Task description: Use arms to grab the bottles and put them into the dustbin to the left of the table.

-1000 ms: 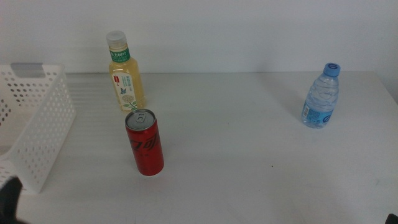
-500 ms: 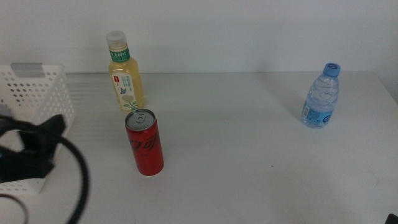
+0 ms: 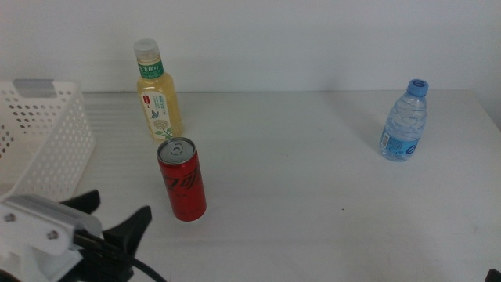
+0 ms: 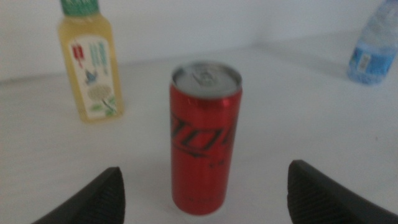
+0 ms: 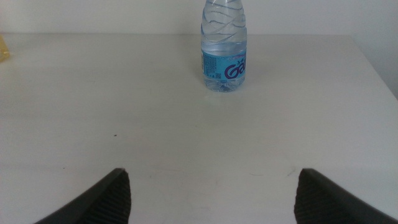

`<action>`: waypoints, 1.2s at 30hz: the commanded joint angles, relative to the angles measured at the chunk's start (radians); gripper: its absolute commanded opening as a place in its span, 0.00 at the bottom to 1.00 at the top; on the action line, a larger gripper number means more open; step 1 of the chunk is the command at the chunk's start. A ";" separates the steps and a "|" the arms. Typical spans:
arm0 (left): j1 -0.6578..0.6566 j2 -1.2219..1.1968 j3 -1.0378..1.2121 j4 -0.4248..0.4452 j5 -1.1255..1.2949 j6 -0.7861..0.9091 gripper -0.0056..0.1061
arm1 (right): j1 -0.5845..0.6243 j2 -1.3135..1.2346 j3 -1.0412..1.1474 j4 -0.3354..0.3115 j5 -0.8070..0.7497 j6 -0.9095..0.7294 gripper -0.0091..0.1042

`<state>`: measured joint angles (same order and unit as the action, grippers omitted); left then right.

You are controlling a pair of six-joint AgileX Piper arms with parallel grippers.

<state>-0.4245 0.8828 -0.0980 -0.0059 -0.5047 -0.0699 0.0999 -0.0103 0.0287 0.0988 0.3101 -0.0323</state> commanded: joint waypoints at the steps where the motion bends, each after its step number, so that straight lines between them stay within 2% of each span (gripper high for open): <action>1: -0.017 0.051 -0.010 -0.008 -0.145 -0.025 0.78 | -0.005 -0.027 -0.009 -0.004 -0.074 -0.010 0.70; 10: -0.021 0.175 -0.010 -0.001 -0.220 -0.101 0.78 | -0.005 -0.027 -0.009 -0.004 -0.074 -0.010 0.70; 26: -0.020 0.193 -0.007 -0.004 -0.265 -0.137 0.78 | -0.005 -0.027 -0.009 -0.004 -0.074 -0.010 0.70; 29: -0.020 0.193 -0.007 -0.001 -0.264 -0.128 0.78 | -0.005 -0.027 -0.009 -0.004 -0.074 -0.010 0.70; 31: -0.020 0.208 -0.007 0.047 -0.282 -0.061 0.81 | -0.005 -0.027 -0.009 -0.004 -0.074 -0.010 0.70; 36: -0.020 0.282 -0.007 0.068 -0.365 -0.017 0.86 | -0.005 -0.027 -0.009 -0.004 -0.074 -0.010 0.70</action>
<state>-0.4427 1.1523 -0.0857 0.0574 -0.7549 -0.0917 0.0999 -0.0103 0.0287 0.0988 0.3101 -0.0323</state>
